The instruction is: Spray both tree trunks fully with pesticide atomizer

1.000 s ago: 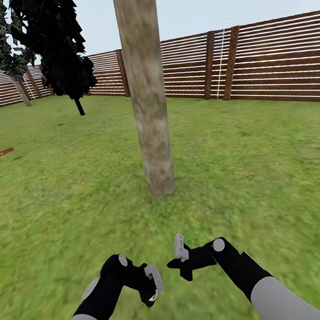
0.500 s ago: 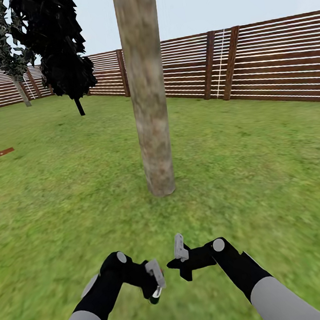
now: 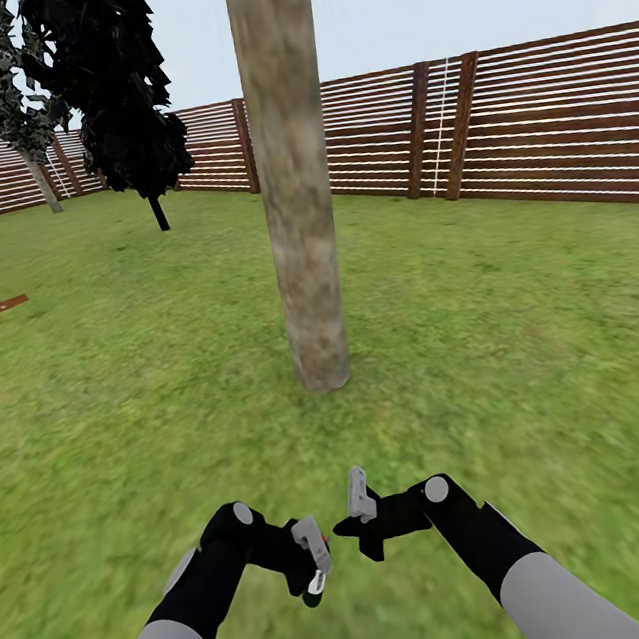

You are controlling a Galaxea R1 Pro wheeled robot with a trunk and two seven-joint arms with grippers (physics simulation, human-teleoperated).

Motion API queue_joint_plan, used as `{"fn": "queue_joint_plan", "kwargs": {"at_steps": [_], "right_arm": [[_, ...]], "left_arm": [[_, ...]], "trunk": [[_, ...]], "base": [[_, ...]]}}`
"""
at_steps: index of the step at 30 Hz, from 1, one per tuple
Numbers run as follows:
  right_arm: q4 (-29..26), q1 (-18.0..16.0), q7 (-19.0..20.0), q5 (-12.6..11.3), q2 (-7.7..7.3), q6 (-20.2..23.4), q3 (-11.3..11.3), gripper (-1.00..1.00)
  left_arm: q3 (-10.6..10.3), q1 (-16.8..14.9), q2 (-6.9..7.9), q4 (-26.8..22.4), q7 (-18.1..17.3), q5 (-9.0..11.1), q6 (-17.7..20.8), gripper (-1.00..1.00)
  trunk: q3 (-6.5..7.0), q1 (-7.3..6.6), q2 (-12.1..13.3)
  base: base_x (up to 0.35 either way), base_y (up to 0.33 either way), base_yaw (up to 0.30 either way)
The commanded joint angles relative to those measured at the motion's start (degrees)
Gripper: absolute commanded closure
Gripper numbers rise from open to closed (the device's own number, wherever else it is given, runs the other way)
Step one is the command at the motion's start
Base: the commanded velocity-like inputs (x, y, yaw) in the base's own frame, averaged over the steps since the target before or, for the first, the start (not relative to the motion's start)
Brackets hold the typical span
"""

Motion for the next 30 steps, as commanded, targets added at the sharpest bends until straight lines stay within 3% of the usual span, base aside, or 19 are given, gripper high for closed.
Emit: {"fn": "queue_joint_plan", "kwargs": {"at_steps": [1,5,16,30], "right_arm": [[0.0,0.0,0.0,0.0,0.0,0.0,0.0,1.0],[-0.01,0.0,0.0,0.0,0.0,0.0,0.0,1.0],[-0.07,0.0,0.0,0.01,0.0,0.0,0.0,1.0],[0.0,0.0,0.0,0.01,0.0,0.0,0.0,1.0]], "left_arm": [[0.01,0.01,0.01,0.0,0.0,0.2,0.0,1.0],[-0.03,-0.03,0.01,0.0,0.0,2.98,-0.24,1.0],[-0.15,-0.04,-0.07,0.0,-0.08,3.55,-0.2,1.0],[-0.23,-0.06,-0.08,0.0,-0.35,6.45,-0.26,1.0]], "trunk": [[0.0,0.0,0.0],[0.0,0.0,0.0],[0.0,0.0,0.0],[0.0,0.0,0.0]], "base": [[0.0,0.0,0.0],[0.0,0.0,0.0],[0.0,0.0,0.0],[0.0,0.0,0.0]]}}
